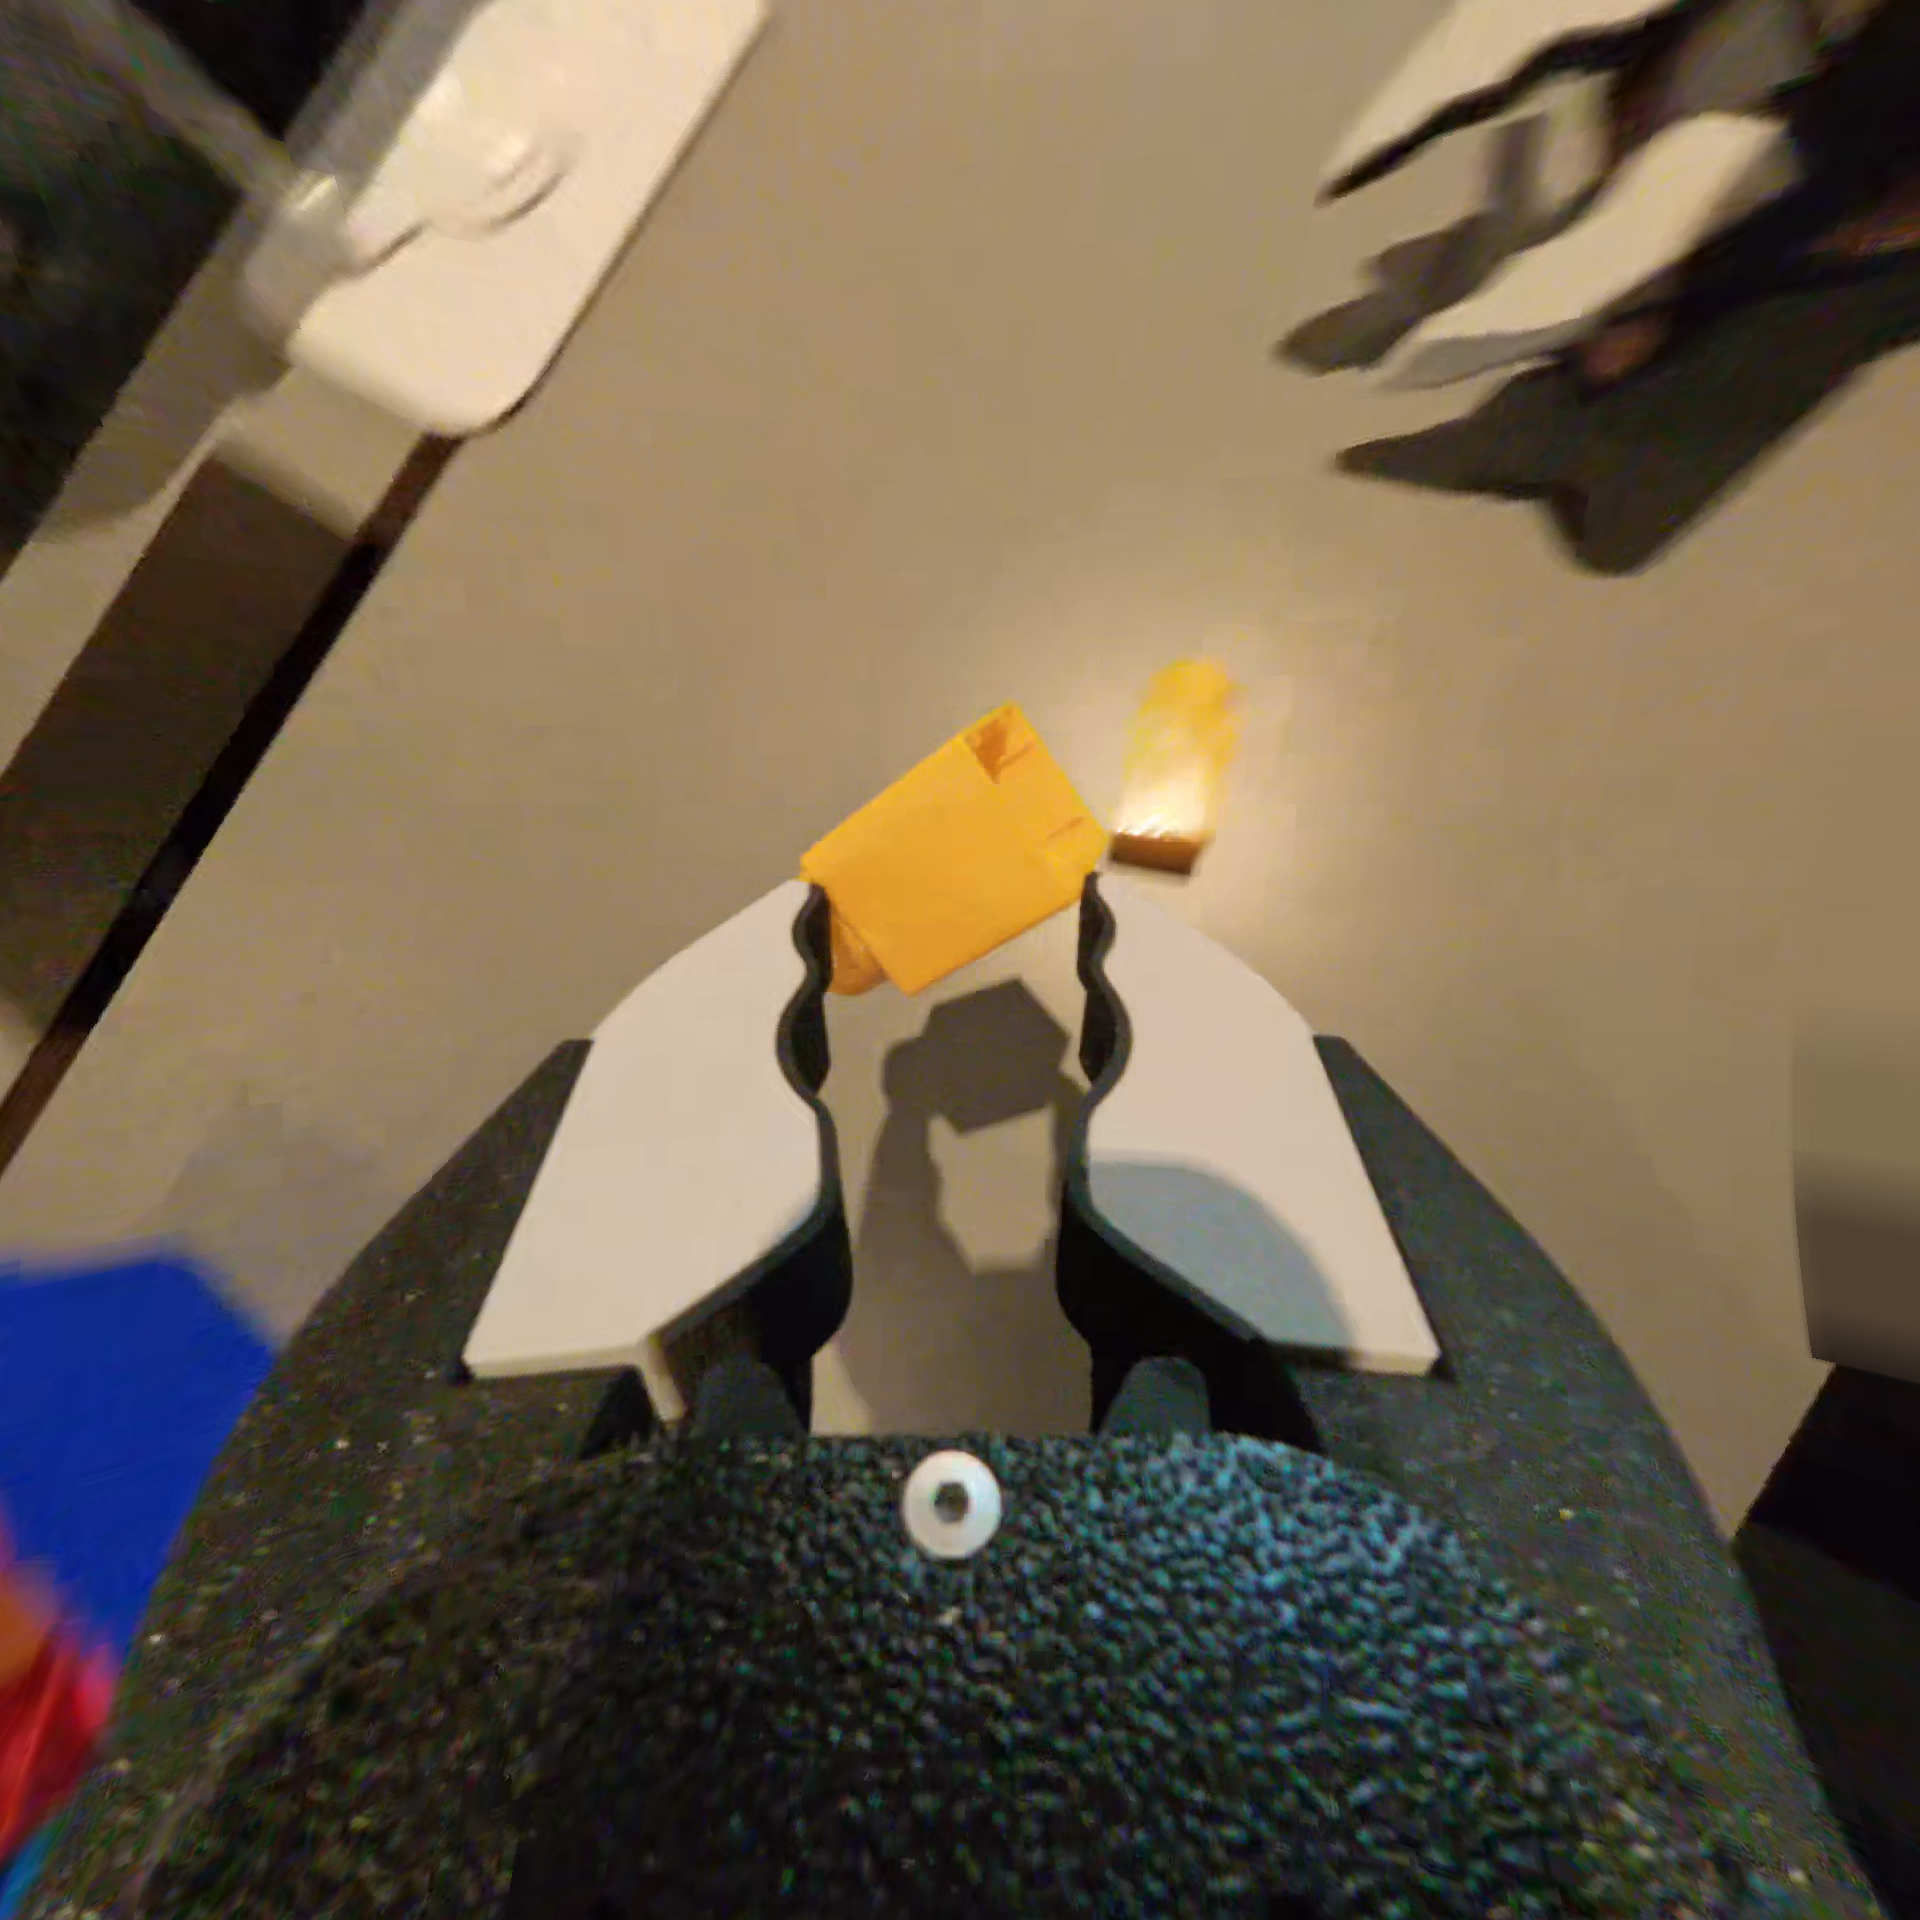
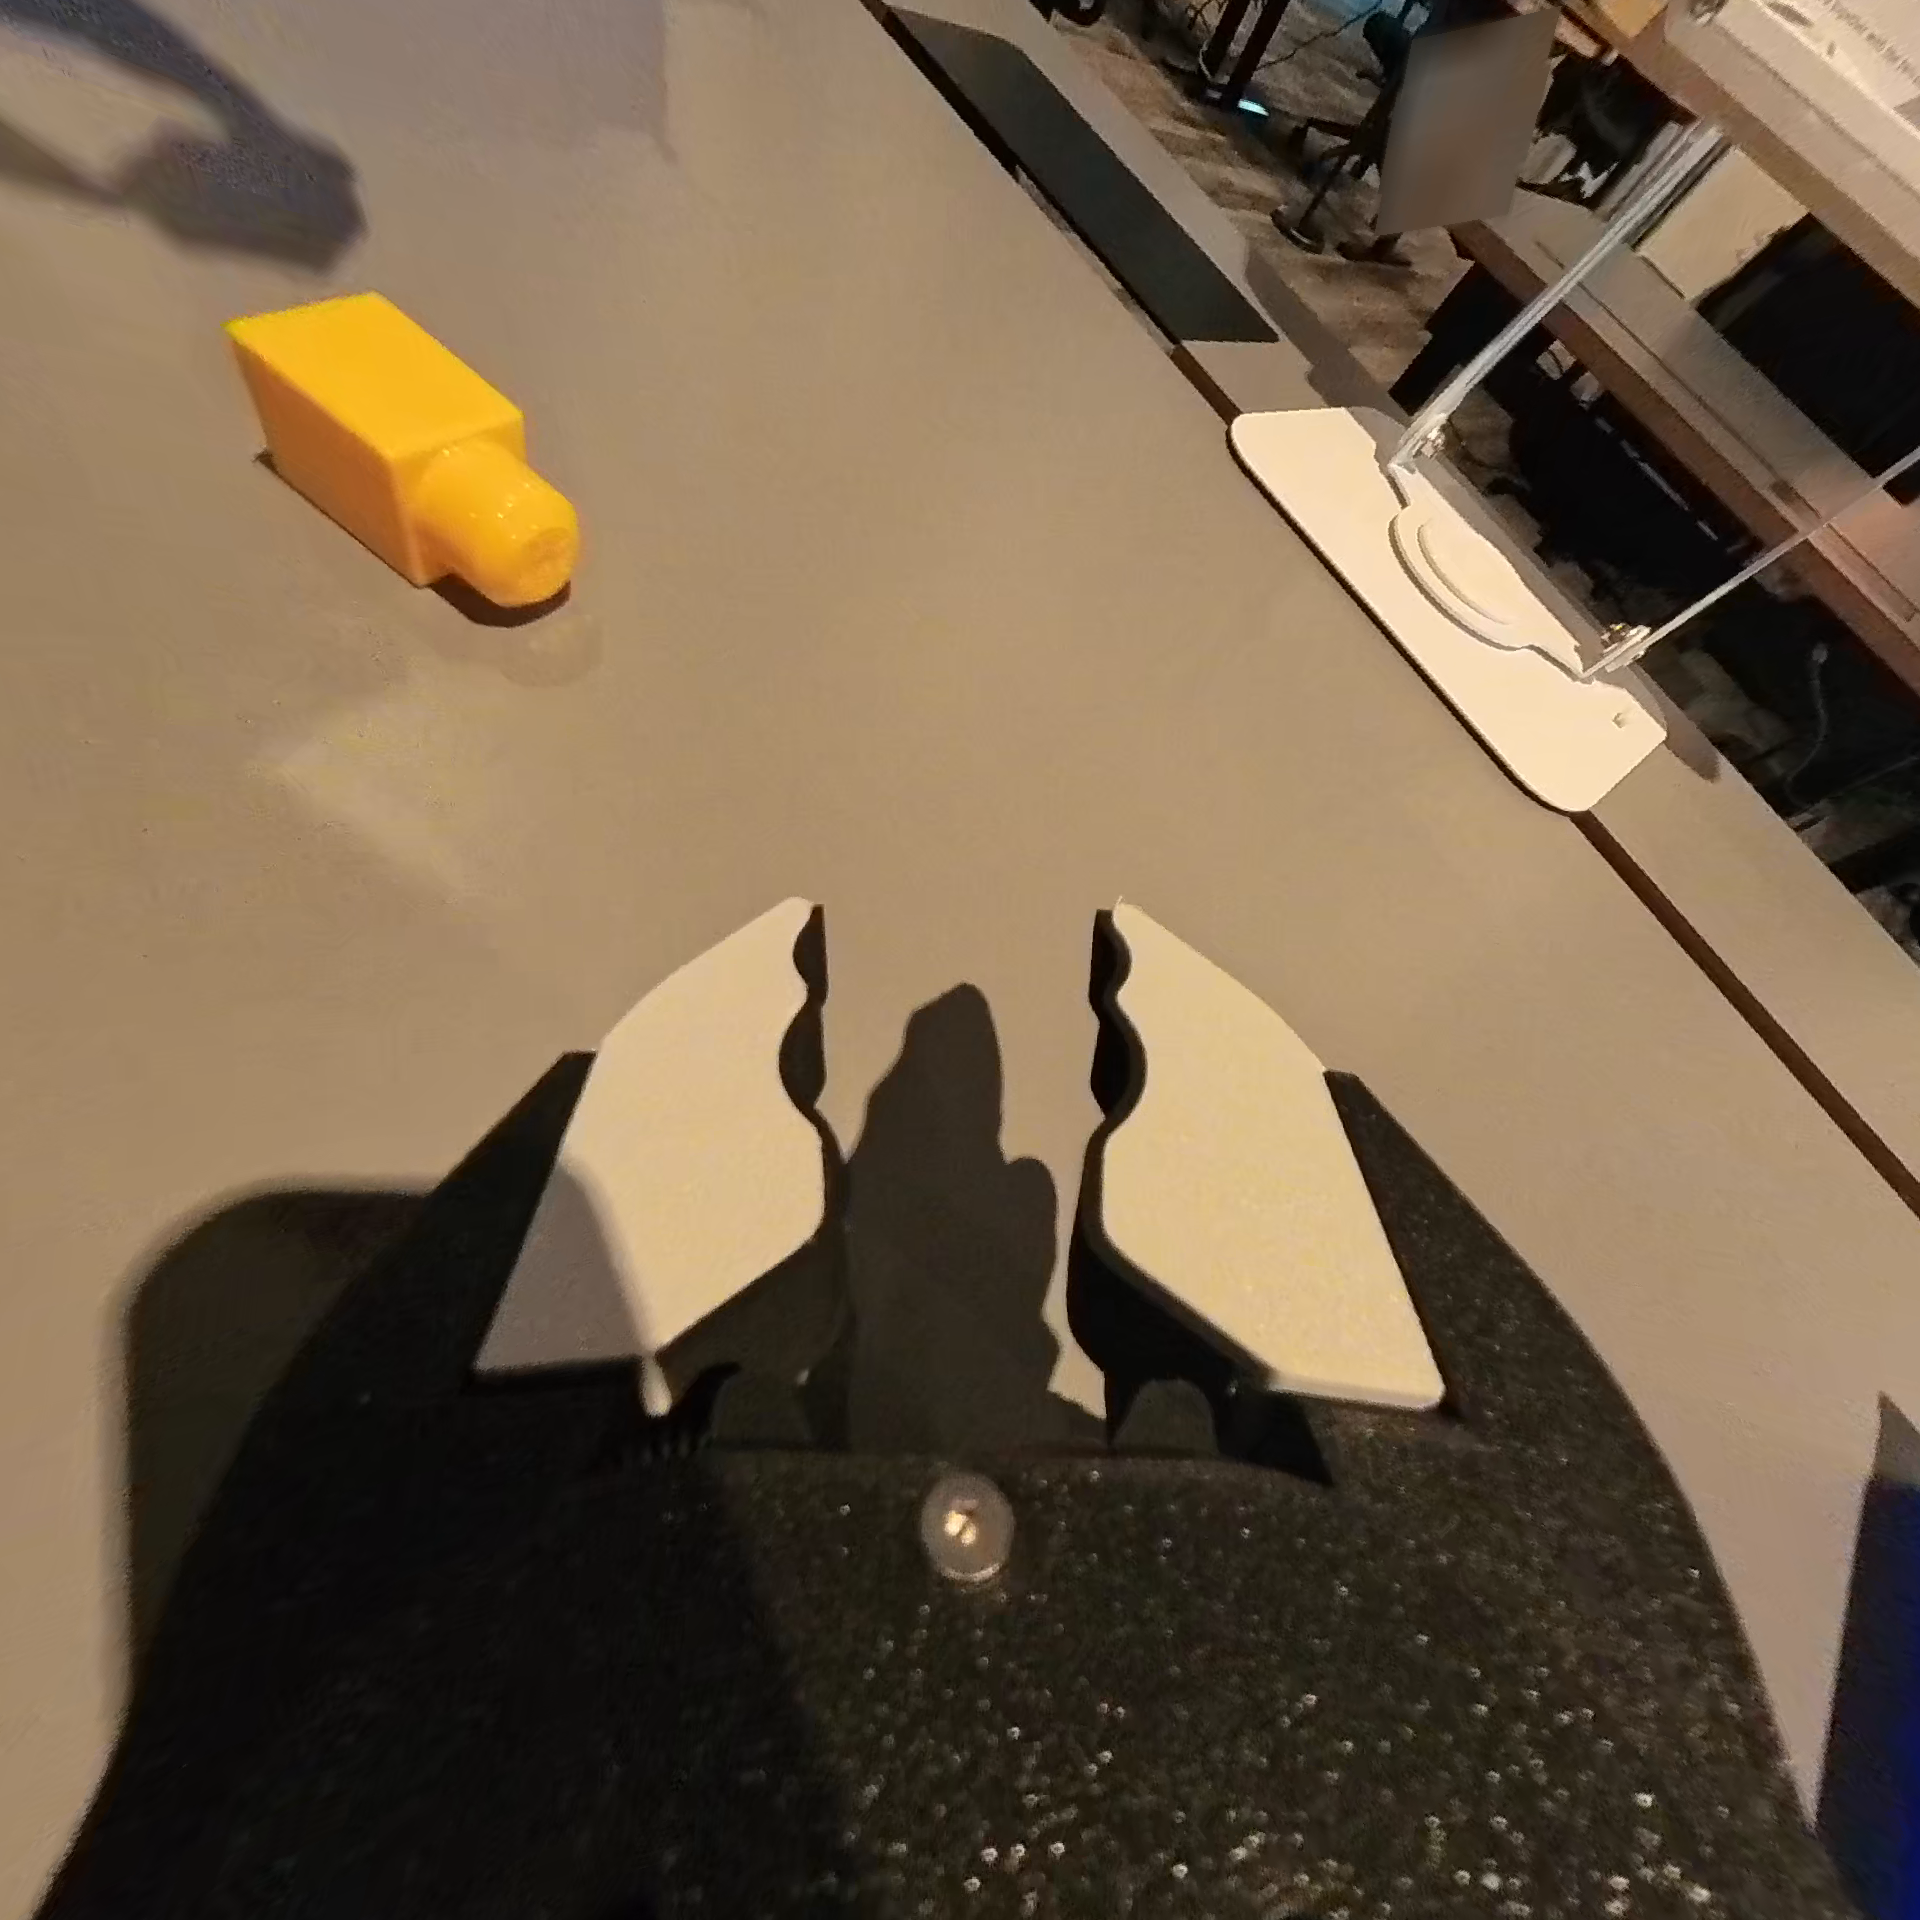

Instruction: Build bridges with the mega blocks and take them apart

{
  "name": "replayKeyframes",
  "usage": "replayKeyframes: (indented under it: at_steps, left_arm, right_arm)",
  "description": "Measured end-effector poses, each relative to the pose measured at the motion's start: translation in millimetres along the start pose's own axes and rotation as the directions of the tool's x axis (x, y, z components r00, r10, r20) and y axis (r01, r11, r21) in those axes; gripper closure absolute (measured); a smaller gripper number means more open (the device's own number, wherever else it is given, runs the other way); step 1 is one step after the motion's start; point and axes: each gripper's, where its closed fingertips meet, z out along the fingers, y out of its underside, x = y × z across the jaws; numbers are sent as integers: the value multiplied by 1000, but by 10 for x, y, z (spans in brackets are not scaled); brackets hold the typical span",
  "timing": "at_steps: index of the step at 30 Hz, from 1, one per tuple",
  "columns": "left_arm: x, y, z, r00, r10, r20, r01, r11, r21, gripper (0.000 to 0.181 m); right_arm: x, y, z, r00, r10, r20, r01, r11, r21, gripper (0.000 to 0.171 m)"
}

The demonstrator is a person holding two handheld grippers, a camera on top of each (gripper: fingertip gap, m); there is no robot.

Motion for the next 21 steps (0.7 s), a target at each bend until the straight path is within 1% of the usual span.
replayKeyframes:
  at_steps: [1, 3, 5, 7, 11, 12, 14, 16, 17, 19, 21]
  left_arm:
    - [234, -121, 185, 997, 68, -43, -66, 997, 29, 136]
    - [623, -257, 524, 976, 198, -88, -194, 980, 53, 136]
    - [866, -288, 809, 953, 291, -81, -290, 957, 24, 136]
    - [1013, -257, 1030, 929, 365, -69, -367, 930, -21, 136]
    - [1172, -55, 1312, 895, 437, -93, -446, 886, -126, 135]
    - [1189, -42, 1348, 889, 450, -85, -458, 880, -123, 140]
    - [1226, -57, 1360, 885, 459, -83, -465, 880, -94, 139]
    - [1272, -72, 1334, 894, 433, -113, -442, 895, -63, 137]
    - [1275, -95, 1307, 902, 416, -115, -423, 905, -39, 133]
    - [1293, -166, 1199, 921, 363, -138, -360, 932, 47, 128]
    - [1283, -263, 990, 940, 289, -179, -260, 950, 172, 126]
  right_arm:
    - [5, -4, -9, 1000, 4, 0, -4, 1000, 6, 122]
    - [15, -10, -22, 1000, 13, 2, -14, 1000, 15, 122]
    - [27, -18, -32, 1000, 24, 4, -24, 999, 24, 122]
    - [37, -21, -42, 1000, 31, 5, -31, 999, 30, 123]
    - [53, -29, -57, 999, 51, 14, -51, 998, 43, 123]
    - [56, -29, -57, 998, 55, 17, -55, 998, 43, 123]
    - [55, -27, -54, 998, 55, 18, -56, 998, 42, 123]
    - [51, -25, -52, 999, 49, 17, -50, 998, 39, 123]
    - [49, -24, -51, 999, 46, 16, -47, 998, 38, 123]
    - [48, -25, -52, 999, 42, 14, -43, 998, 39, 123]
    - [51, -28, -56, 999, 44, 12, -44, 998, 42, 123]
